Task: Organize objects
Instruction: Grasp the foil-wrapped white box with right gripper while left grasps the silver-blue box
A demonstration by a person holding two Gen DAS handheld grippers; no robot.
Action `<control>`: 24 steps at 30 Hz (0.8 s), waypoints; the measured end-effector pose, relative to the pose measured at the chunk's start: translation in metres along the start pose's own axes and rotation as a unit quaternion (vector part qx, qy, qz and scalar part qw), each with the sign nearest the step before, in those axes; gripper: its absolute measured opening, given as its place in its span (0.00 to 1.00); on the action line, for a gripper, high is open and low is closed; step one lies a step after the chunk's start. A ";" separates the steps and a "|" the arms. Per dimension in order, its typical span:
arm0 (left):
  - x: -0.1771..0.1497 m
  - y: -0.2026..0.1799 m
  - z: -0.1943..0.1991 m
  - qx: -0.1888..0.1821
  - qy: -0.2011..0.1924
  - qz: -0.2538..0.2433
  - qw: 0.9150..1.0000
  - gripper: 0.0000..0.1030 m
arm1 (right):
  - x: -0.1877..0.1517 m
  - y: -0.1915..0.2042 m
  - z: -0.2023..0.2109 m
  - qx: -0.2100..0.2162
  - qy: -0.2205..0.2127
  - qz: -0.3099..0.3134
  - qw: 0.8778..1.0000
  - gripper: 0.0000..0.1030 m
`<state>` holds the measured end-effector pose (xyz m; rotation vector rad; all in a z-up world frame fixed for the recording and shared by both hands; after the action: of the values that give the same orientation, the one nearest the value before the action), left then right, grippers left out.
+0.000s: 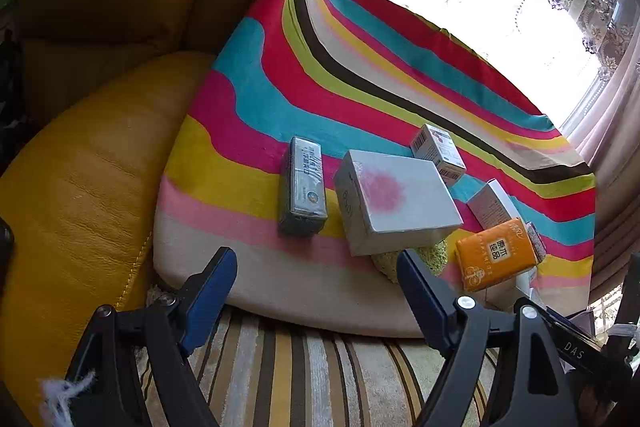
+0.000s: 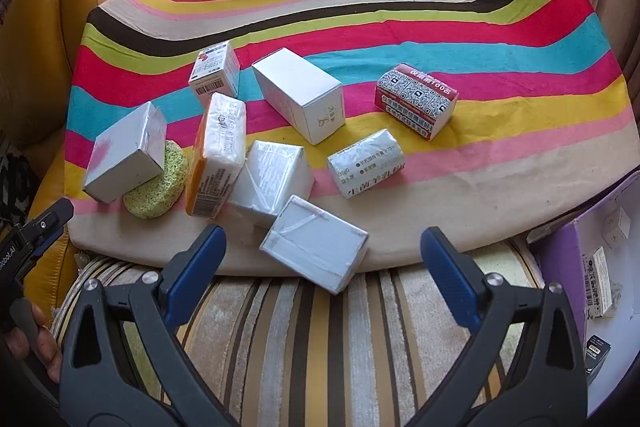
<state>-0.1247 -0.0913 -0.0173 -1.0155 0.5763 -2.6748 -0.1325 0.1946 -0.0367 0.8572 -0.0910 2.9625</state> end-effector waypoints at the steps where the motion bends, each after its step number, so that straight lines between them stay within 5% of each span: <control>1: 0.002 0.001 -0.002 0.003 0.003 0.001 1.000 0.80 | 0.000 0.001 -0.003 -0.002 0.004 0.002 1.000 0.85; 10: 0.008 0.011 -0.017 0.021 0.023 0.000 1.000 0.76 | -0.007 -0.010 -0.012 -0.006 0.028 -0.009 1.000 0.58; 24: 0.025 0.011 -0.045 0.047 0.043 -0.037 0.997 0.56 | -0.015 -0.024 -0.005 0.000 0.021 0.008 1.000 0.49</control>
<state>-0.1731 -0.0971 -0.0381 -0.9185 0.4320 -2.7918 -0.1209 0.2188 -0.0473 0.7962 -0.0951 2.9937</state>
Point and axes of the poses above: each gripper's, at about its wrist camera, not at the fingertips, and z roughly against the way its jaws point, y to its left, x to its top, the point moved 4 cm from there along -z, roughly the way its jaws point, and after that the axes turned 11 degrees about -x, right-handed, at the moved point
